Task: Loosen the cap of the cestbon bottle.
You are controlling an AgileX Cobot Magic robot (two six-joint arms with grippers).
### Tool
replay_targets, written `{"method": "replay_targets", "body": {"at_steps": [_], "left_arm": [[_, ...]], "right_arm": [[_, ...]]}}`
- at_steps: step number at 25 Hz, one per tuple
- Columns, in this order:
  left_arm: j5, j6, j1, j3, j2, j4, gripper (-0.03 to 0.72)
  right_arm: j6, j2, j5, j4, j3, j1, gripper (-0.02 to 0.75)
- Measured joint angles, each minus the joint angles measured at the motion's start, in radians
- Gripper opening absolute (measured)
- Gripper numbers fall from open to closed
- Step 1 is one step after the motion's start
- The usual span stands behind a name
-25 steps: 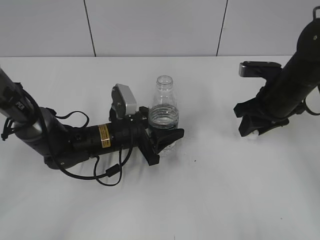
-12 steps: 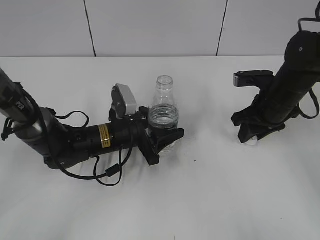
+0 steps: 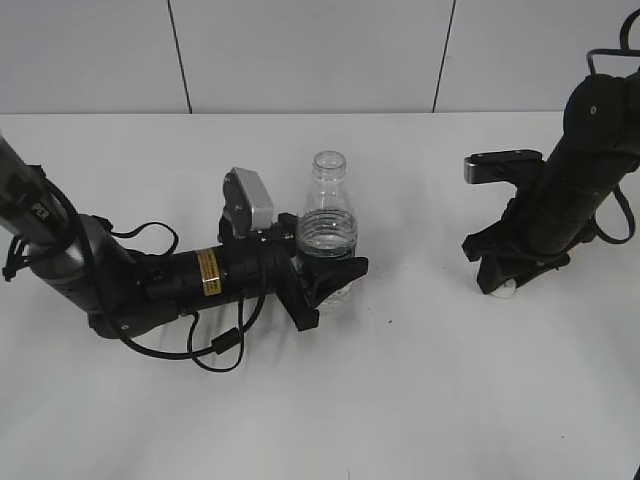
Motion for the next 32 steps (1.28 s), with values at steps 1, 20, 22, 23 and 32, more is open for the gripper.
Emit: {"method": "replay_targets", "body": {"at_steps": [1,20,22,23,32], "left_arm": [[0.0,0.0,0.0,0.0,0.0,0.0,0.401],[0.045,-0.001,0.0,0.002,0.008,-0.003,0.555],[0.046,-0.002,0.0,0.002,0.005,-0.003,0.563],[0.048,-0.005,0.0,0.002,0.001,-0.003,0.565],[0.049,-0.119,0.0,0.004,-0.096,-0.006,0.571]], "right_arm": [[0.0,0.001,0.0,-0.001,0.0,0.0,0.333],[0.0,0.001,0.004,0.015,-0.001,0.0,0.57],[0.0,0.001,0.006,0.016,-0.001,0.0,0.57],[0.0,0.001,0.008,0.016,-0.001,0.0,0.57],[-0.002,0.001,0.025,0.016,-0.002,0.0,0.571]]}}
